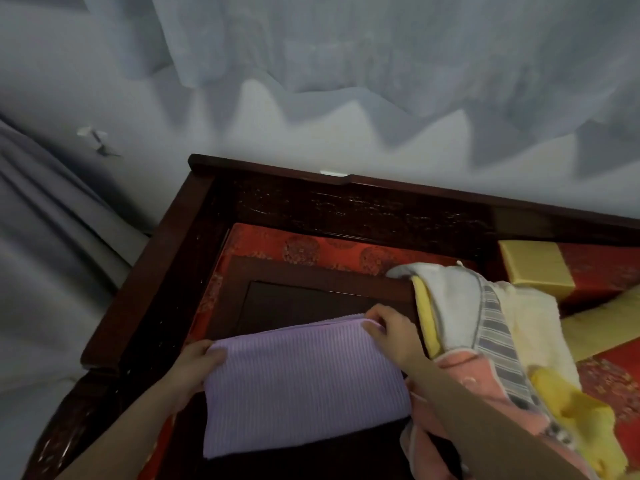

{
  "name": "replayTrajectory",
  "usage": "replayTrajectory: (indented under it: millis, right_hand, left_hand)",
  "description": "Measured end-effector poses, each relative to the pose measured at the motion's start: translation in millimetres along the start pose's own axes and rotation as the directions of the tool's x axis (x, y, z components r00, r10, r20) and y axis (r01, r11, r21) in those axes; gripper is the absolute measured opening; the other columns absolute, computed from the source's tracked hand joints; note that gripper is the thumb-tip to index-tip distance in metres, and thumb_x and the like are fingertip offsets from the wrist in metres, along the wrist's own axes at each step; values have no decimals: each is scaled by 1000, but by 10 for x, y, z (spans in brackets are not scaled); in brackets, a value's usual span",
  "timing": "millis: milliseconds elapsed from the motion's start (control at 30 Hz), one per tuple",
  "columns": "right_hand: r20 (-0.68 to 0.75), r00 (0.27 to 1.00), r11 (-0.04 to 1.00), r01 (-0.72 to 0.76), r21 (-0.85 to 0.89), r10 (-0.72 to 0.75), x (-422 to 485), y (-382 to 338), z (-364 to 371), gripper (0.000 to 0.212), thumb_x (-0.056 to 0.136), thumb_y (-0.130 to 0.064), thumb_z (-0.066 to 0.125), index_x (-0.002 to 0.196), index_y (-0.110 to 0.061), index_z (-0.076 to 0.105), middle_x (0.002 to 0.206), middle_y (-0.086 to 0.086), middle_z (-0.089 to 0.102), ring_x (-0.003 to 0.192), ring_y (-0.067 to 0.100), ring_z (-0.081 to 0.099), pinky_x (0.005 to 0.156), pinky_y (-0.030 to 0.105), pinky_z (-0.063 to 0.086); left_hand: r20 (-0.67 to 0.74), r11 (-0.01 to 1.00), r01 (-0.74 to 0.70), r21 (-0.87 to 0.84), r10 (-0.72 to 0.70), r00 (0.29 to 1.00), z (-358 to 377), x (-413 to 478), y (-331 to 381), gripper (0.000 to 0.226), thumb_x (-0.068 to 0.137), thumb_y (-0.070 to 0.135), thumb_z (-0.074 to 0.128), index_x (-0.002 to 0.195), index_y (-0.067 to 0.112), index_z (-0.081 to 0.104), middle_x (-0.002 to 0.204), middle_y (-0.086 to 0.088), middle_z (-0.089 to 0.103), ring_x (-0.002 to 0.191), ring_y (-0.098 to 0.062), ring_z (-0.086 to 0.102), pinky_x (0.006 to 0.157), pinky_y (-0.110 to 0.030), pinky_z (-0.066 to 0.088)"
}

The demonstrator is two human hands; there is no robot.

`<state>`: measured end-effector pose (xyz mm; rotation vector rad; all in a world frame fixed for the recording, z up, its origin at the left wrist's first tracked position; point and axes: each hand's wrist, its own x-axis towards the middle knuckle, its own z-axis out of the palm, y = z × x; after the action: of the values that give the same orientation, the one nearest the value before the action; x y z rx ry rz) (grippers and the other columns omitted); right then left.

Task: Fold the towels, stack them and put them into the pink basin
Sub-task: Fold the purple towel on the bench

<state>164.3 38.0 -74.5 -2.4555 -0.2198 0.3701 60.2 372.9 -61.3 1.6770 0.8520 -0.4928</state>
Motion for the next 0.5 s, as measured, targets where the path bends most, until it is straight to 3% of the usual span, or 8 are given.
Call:
replayTrajectory:
  millis: [167,233,300,367,433,500]
  right_hand:
    - [139,990,971,6,-240,28,70,5,49,16,97,-40,42,89,-26,43,79,-3,55,75,22,57,51,29,26]
    - [116,991,952,-31,-305,70,80,-14,65,15,96,-40,43,96,-25,45,91,0,57,87,26,62,56,32,33]
    - [39,995,940,-74,-333,92,36,-43,77,33,92,-42,49,119,-23,46,115,3,53,103,26,57,67,34,43]
    - [23,1000,947,11,-321,-3,-100,-78,84,58,87,-49,52,137,-24,37,135,3,42,121,24,44,86,39,48]
    - [137,974,923,216,-319,-181,-299,-91,99,69,84,-58,48,144,-31,28,147,0,32,133,22,32,98,44,43]
    - [321,916,883,343,-321,-240,-488,-55,159,77,79,-63,50,146,-39,20,156,-4,17,143,20,16,110,45,32]
  left_hand:
    - [-51,996,-6,91,11,999,10,83,-23,15,89,8,54,102,2,58,102,-21,63,97,-38,62,80,-46,52]
    - [-144,950,-116,291,163,976,45,48,-19,22,86,13,61,106,5,53,102,-13,60,98,-33,61,80,-43,52]
    - [-201,778,-291,557,466,862,113,-16,-95,46,81,19,68,122,9,49,119,-11,55,111,-29,55,87,-38,48]
    - [-16,512,-425,746,652,758,208,-114,-277,74,77,39,69,139,14,38,142,-7,43,129,-24,42,101,-41,39]
    - [232,253,-474,843,625,746,297,-166,-533,97,72,65,56,149,19,21,156,-4,24,142,-21,22,113,-44,22]
    - [356,125,-495,860,548,757,352,-172,-705,105,70,79,44,151,17,17,159,-7,16,146,-22,9,114,-44,2]
